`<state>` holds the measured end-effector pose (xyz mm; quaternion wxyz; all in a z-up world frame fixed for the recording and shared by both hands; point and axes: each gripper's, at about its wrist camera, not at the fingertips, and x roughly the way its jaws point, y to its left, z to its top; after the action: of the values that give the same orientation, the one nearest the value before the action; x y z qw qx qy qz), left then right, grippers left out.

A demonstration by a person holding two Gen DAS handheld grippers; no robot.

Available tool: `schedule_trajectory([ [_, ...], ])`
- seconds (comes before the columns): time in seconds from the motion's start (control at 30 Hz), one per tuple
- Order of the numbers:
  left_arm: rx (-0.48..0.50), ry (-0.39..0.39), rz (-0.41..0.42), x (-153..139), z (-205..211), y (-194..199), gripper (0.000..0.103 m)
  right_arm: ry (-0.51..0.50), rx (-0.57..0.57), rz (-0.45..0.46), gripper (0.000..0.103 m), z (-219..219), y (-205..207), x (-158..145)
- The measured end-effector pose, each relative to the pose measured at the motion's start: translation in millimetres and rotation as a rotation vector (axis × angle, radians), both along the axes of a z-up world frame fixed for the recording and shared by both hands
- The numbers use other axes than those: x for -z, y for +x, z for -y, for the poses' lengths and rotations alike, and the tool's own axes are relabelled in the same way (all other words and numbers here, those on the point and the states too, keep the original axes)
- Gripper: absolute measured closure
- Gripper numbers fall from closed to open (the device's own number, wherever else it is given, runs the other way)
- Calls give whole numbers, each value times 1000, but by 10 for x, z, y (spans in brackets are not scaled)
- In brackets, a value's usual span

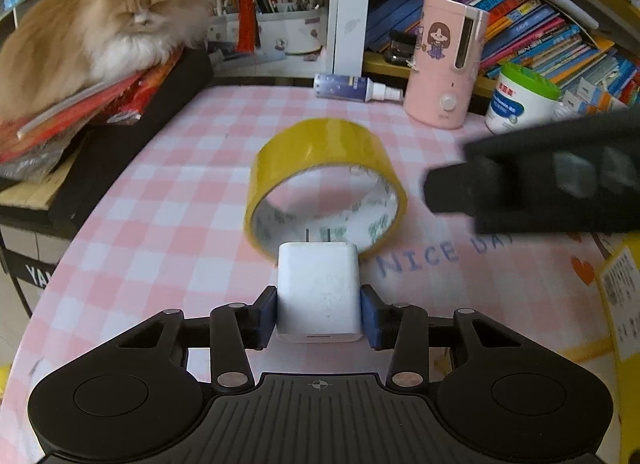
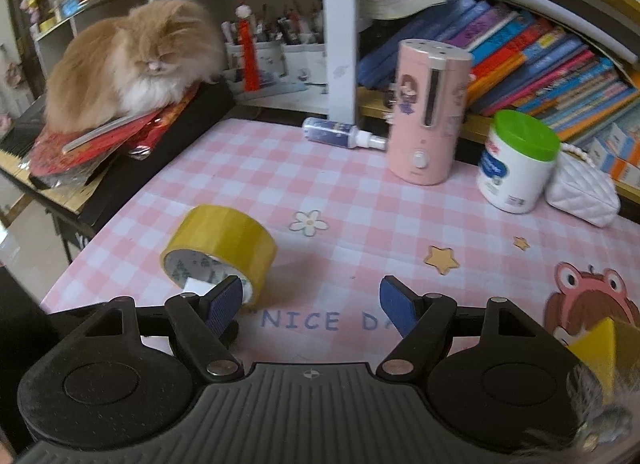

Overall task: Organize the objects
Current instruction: 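Grasp the white charger plug with the left tool while the right tool grasps the yellow tape roll, then lift and carry the plug and tape roll with both tools toward the yellow box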

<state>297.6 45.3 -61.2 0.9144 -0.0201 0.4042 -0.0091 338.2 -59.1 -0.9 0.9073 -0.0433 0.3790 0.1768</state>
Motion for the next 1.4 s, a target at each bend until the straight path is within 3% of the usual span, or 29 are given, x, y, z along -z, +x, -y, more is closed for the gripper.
schedule_trajectory([
  [0.23,-66,-38,-29,-106,-196,-339,62,-21,-77,-18,28,-293,125,183],
  [0.5,-132,-55,-10,-267,-393,-585,62,-154,-100,85,37,-659,307,401],
  [0.6,-148,-58,-3,-314,-455,-664,62,-161,-104,107,51,-668,319,409],
  [0.67,-152,-58,5,-352,-474,-723,62,-150,-103,118,68,-640,311,388],
  [0.93,-144,-70,36,-467,-507,-972,62,-56,-82,128,92,-404,55,168],
  [1.4,-149,-119,99,-615,-638,-1454,62,3,-11,135,94,-41,-829,-98],
])
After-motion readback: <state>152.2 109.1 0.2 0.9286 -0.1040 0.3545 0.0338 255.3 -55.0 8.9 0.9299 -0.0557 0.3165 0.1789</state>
